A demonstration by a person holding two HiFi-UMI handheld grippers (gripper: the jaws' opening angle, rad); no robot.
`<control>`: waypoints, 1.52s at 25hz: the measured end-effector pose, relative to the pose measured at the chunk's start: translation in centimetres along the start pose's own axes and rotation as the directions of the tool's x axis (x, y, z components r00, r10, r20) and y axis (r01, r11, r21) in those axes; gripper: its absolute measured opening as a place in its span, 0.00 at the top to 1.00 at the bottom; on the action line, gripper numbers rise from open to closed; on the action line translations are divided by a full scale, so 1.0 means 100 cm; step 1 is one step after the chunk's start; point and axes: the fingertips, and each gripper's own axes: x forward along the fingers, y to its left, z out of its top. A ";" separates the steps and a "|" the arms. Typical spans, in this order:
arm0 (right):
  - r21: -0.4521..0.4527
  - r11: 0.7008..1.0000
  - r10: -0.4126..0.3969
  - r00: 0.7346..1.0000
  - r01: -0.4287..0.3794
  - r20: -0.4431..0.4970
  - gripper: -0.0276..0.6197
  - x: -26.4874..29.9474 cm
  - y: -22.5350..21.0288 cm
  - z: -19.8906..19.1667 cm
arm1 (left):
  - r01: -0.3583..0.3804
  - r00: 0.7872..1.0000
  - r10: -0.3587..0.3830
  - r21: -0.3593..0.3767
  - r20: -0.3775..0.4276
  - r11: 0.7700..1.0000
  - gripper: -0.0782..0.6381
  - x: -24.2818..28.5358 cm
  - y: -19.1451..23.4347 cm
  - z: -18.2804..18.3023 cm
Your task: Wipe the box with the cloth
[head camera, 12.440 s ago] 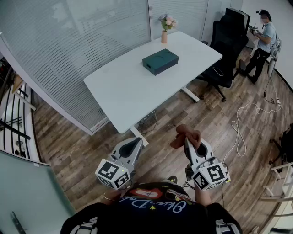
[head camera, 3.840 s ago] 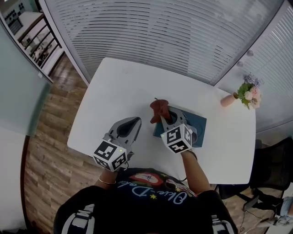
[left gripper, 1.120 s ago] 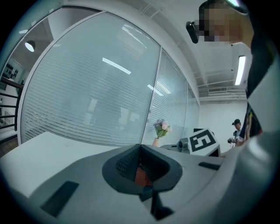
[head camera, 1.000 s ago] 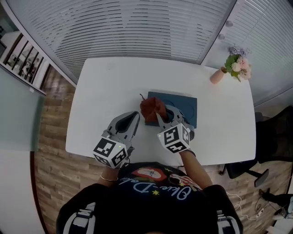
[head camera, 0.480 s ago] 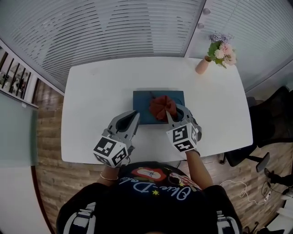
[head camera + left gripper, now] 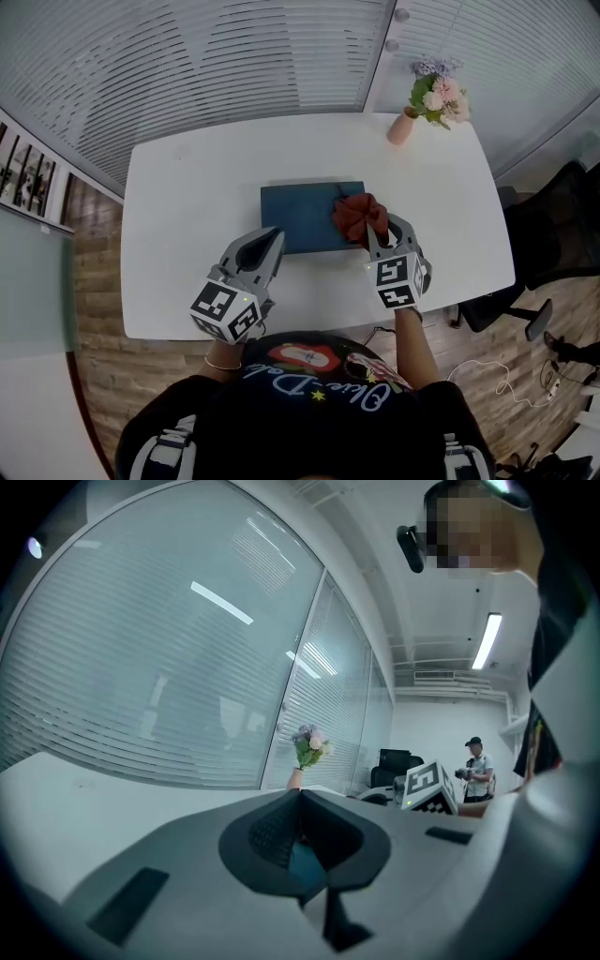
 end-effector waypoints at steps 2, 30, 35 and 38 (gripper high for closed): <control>0.010 1.000 -0.022 1.000 0.022 -0.008 0.88 -0.004 -0.008 -0.005 | 0.002 1.000 -0.002 0.003 -0.001 1.000 0.88 0.001 -0.002 0.000; -0.280 0.761 0.648 0.712 -0.586 0.271 0.88 -0.037 0.205 0.135 | -0.233 0.972 0.233 -0.016 0.042 0.972 0.88 -0.074 0.046 0.002; -0.239 0.820 0.565 0.802 -0.520 0.194 0.88 -0.021 0.180 0.102 | -0.216 0.976 0.216 -0.014 0.030 0.976 0.88 -0.073 0.042 0.000; -0.187 0.858 0.508 0.843 -0.478 0.175 0.88 -0.019 0.156 0.083 | -0.189 0.982 0.189 -0.008 0.027 0.982 0.88 -0.066 0.036 0.000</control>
